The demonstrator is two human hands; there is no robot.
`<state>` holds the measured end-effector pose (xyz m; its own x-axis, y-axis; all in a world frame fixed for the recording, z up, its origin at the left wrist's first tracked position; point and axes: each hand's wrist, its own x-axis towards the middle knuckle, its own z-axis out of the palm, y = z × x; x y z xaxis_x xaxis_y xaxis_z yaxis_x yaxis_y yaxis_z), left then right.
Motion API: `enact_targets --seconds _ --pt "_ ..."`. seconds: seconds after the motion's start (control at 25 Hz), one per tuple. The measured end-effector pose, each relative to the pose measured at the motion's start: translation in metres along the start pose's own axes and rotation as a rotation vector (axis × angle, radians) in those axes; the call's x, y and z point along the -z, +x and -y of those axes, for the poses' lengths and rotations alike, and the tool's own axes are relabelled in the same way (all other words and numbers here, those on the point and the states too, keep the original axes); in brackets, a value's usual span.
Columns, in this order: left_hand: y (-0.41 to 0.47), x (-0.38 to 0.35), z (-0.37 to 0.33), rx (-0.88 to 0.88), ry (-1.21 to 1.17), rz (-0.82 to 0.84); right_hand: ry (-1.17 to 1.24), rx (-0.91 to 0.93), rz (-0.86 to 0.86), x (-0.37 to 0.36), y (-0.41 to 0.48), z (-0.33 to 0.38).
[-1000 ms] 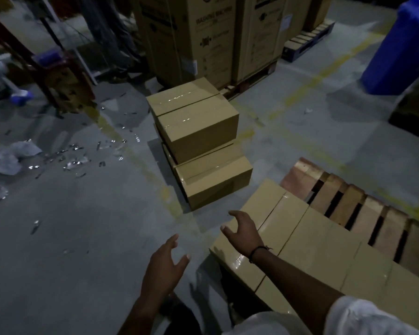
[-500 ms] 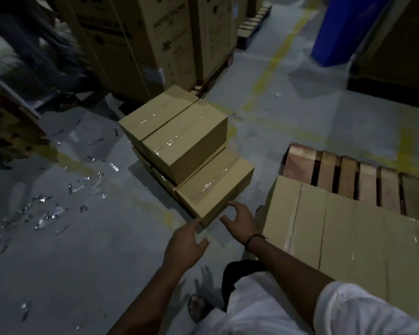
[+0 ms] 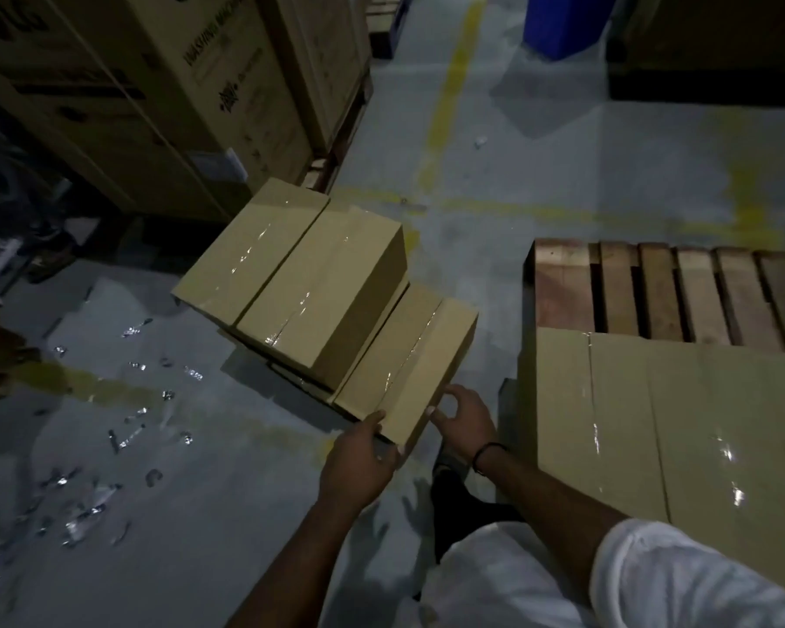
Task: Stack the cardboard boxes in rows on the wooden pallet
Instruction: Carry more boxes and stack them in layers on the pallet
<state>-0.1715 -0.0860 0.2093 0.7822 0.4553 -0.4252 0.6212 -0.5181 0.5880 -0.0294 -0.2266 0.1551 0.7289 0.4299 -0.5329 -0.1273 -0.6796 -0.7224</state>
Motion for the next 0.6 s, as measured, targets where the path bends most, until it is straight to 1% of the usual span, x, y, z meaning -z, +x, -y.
enact_targets --seconds 0.16,0.32,0.48,0.6 --pt "0.059 0.024 -0.002 0.082 0.043 0.075 -0.019 -0.068 0.049 0.004 0.055 0.025" --pt "0.127 0.037 -0.014 0.12 0.081 0.153 -0.032 -0.083 0.076 0.02 0.114 0.039" --pt "0.183 0.043 -0.012 0.101 0.106 0.245 0.011 -0.155 0.005 0.033 0.162 0.049" --pt "0.228 0.044 0.002 0.14 0.074 0.299 0.036 -0.213 -0.045 0.028 0.196 0.046"
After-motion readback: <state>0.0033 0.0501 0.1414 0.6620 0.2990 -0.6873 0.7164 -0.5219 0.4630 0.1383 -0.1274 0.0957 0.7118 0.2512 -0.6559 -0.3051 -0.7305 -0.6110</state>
